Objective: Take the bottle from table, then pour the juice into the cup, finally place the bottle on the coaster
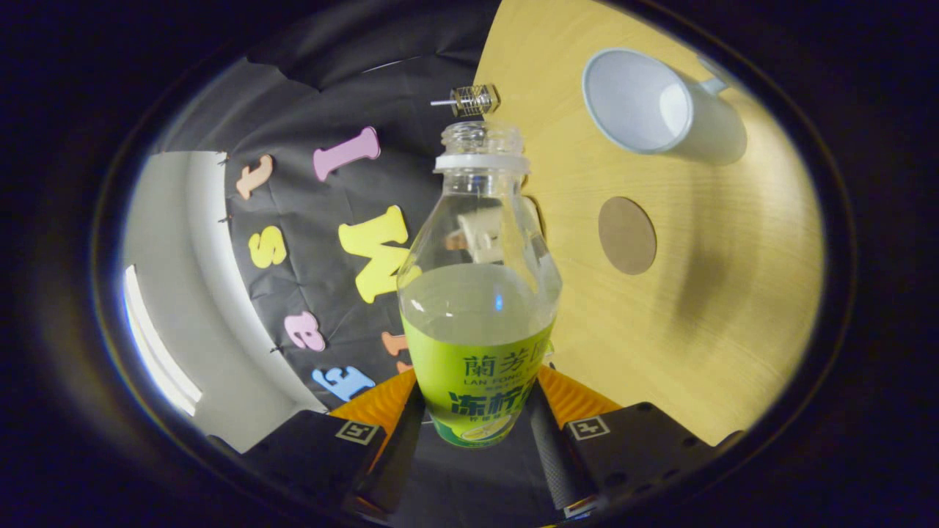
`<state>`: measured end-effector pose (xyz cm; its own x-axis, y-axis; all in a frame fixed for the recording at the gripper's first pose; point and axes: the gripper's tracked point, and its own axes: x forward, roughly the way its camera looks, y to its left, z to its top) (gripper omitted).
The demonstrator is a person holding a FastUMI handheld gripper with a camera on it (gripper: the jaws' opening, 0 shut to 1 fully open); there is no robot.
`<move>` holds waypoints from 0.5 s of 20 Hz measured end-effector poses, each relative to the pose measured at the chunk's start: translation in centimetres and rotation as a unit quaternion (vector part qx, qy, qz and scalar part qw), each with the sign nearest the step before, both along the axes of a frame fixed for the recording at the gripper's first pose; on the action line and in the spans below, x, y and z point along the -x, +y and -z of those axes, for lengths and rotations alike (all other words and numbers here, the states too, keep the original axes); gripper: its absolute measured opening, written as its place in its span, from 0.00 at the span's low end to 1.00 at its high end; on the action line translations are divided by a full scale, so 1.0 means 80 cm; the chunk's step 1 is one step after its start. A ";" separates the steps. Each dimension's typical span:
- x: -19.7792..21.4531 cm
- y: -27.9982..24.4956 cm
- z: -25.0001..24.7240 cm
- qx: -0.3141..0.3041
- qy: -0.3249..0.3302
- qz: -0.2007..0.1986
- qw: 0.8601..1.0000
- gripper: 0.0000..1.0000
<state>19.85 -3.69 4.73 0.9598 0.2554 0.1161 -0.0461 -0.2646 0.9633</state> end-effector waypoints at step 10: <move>-0.002 -0.011 -0.012 -0.045 0.001 0.000 0.999 0.78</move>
<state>20.03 -4.57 5.68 0.9602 0.2436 0.1370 -0.0444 -0.3508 0.9354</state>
